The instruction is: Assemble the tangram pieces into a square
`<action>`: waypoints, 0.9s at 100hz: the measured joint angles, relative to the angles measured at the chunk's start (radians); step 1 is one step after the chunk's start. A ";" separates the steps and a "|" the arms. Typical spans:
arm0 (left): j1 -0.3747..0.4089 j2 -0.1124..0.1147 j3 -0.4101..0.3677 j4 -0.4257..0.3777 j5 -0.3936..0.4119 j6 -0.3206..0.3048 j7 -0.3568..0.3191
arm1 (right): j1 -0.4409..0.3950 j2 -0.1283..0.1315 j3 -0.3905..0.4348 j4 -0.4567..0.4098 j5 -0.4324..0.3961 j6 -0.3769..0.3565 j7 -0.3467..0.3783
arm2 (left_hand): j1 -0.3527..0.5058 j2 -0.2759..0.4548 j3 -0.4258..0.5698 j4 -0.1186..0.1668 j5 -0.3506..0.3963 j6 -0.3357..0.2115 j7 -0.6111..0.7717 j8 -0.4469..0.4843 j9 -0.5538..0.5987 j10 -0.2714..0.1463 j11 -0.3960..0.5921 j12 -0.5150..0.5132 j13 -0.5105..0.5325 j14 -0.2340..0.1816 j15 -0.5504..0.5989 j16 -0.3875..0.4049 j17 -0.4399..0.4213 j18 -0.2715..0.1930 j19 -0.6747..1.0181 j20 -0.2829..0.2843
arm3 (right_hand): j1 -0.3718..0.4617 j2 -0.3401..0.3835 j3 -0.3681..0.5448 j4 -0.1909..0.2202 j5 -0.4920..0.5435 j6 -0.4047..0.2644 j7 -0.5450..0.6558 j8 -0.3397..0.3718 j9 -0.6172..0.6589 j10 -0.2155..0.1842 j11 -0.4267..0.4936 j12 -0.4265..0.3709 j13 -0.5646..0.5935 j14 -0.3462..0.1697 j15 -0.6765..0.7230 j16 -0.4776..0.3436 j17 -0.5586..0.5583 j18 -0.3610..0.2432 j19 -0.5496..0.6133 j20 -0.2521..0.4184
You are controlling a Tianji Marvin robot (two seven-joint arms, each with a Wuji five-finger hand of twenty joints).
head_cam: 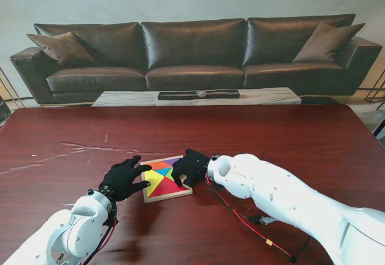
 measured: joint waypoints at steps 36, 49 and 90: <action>0.000 0.000 0.000 0.000 0.000 0.001 -0.001 | -0.030 0.019 0.049 -0.044 -0.021 -0.001 -0.002 | 0.000 0.000 0.000 0.000 0.000 0.000 0.000 0.000 0.000 0.000 0.000 0.000 0.000 0.000 0.000 0.000 0.000 0.000 0.000 0.000 | 0.000 0.007 0.000 0.000 -0.026 -0.017 0.001 0.000 0.000 0.009 0.000 0.000 0.000 0.014 -0.001 0.000 0.001 0.000 0.000 0.000; 0.000 0.000 0.000 0.000 0.001 0.001 -0.001 | -0.043 0.022 0.072 -0.060 -0.018 0.024 -0.005 | 0.000 0.000 0.000 0.000 0.000 0.000 0.000 0.000 0.000 0.000 0.000 0.000 0.000 0.000 0.000 0.000 0.000 0.000 0.000 0.000 | 0.000 0.080 -0.014 0.020 -0.113 -0.033 -0.034 0.047 0.000 0.051 0.000 0.000 0.006 0.066 -0.016 0.000 0.014 0.008 0.000 0.000; 0.000 0.000 0.000 0.000 -0.002 0.001 -0.003 | -0.046 0.038 0.057 -0.098 -0.055 0.156 0.025 | 0.000 0.000 0.000 0.000 0.000 0.000 0.000 0.000 0.000 0.000 0.000 0.000 0.000 0.000 0.000 0.000 0.000 0.000 0.000 0.000 | -0.037 0.234 -0.071 0.137 -0.252 0.075 -0.168 0.132 -0.177 0.159 0.311 0.167 -0.107 0.070 0.386 0.188 -0.054 0.005 0.000 -0.010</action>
